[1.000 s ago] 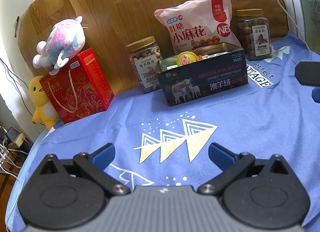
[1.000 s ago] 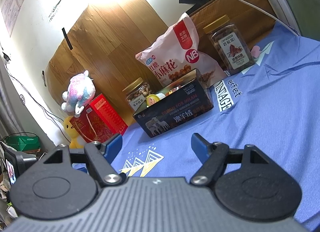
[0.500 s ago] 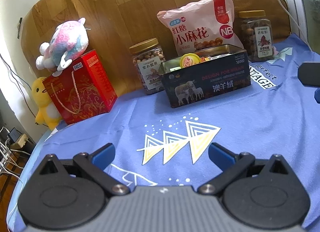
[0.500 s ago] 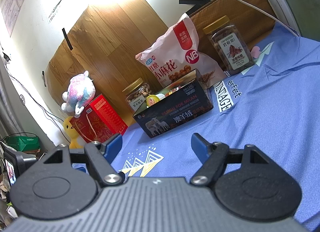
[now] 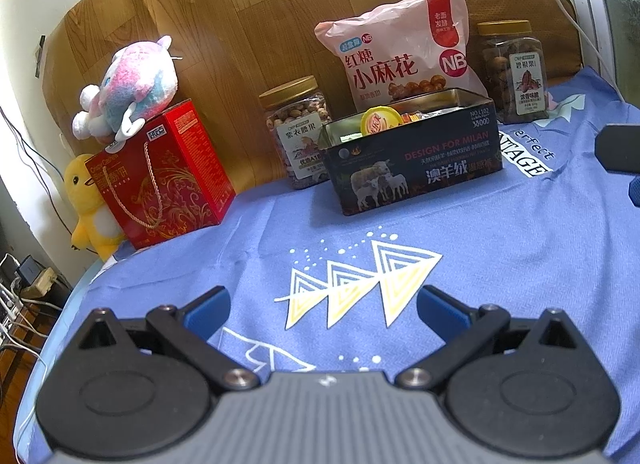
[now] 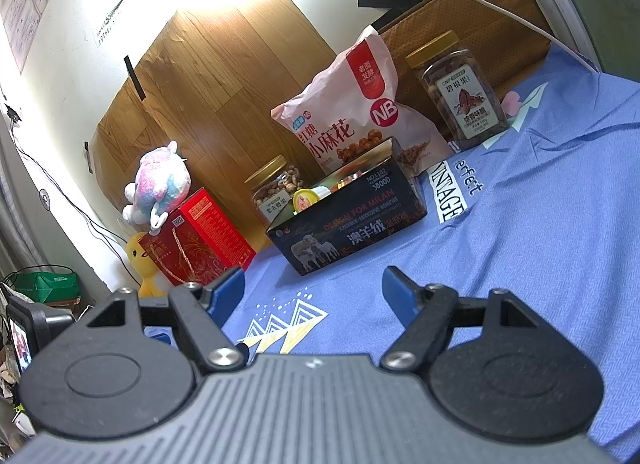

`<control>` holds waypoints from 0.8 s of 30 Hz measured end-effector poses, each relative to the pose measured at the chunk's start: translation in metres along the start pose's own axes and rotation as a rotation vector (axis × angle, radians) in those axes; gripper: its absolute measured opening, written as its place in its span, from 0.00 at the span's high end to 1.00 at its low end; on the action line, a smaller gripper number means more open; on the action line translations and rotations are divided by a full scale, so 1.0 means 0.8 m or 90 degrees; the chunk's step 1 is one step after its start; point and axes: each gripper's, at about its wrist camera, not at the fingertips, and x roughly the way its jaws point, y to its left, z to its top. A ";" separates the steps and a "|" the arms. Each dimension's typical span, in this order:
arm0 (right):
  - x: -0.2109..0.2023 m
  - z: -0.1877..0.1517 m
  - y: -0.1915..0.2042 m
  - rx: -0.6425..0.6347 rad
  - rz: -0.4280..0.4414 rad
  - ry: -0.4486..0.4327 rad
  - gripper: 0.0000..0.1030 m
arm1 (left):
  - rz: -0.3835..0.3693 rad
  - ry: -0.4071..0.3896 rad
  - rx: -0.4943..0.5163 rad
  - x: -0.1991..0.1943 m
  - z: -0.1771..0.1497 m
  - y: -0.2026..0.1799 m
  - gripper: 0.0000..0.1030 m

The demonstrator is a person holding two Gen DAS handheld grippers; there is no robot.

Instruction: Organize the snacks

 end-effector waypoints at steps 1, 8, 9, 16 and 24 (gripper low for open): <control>0.000 0.000 0.000 0.000 0.000 0.000 0.24 | -0.001 0.001 0.000 0.000 0.000 0.000 0.00; 0.000 0.000 0.000 -0.001 0.000 0.000 0.24 | -0.001 0.001 0.000 0.000 -0.002 0.000 0.00; 0.001 0.001 -0.001 -0.001 0.000 0.000 0.24 | -0.001 0.002 0.000 -0.001 -0.002 0.000 0.00; 0.000 0.000 -0.001 -0.001 0.000 0.000 0.24 | -0.005 0.004 0.000 0.001 -0.003 0.000 0.00; 0.000 0.000 -0.001 -0.001 0.000 0.000 0.24 | -0.010 0.009 -0.001 0.002 -0.003 0.000 0.00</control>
